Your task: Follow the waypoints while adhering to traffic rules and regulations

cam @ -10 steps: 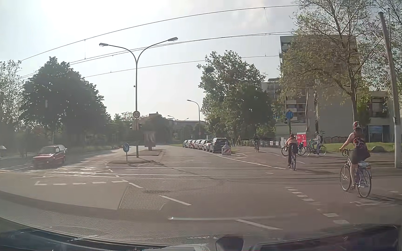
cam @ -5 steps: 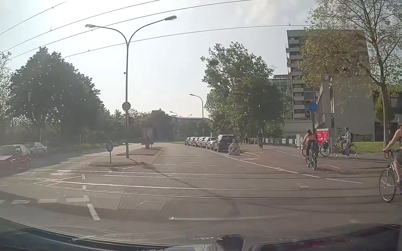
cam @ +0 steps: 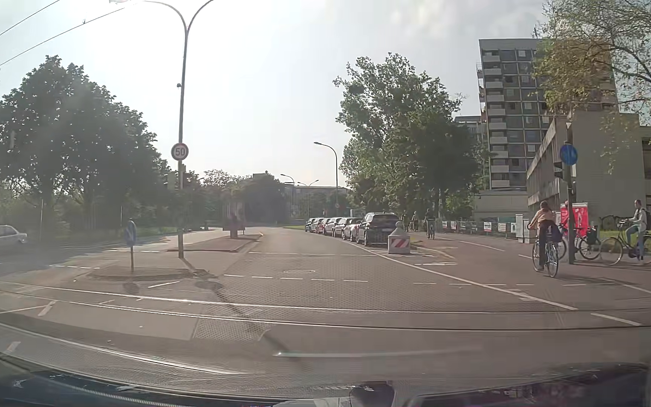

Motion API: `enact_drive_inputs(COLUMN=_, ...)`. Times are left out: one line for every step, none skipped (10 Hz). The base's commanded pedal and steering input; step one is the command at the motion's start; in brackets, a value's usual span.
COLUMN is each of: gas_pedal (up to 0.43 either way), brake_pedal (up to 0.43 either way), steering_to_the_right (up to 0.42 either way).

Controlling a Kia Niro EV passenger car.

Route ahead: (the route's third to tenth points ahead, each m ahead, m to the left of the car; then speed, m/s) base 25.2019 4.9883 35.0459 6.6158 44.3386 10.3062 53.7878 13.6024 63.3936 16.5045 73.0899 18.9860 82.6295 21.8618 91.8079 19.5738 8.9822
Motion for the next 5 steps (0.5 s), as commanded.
enact_drive_inputs(gas_pedal=0.197, brake_pedal=0.0, steering_to_the_right=-0.023)
enact_drive_inputs(gas_pedal=0.197, brake_pedal=0.0, steering_to_the_right=-0.024)
enact_drive_inputs(gas_pedal=0.197, brake_pedal=0.0, steering_to_the_right=-0.023)
enact_drive_inputs(gas_pedal=0.197, brake_pedal=0.0, steering_to_the_right=-0.022)
enact_drive_inputs(gas_pedal=0.197, brake_pedal=0.0, steering_to_the_right=-0.025)
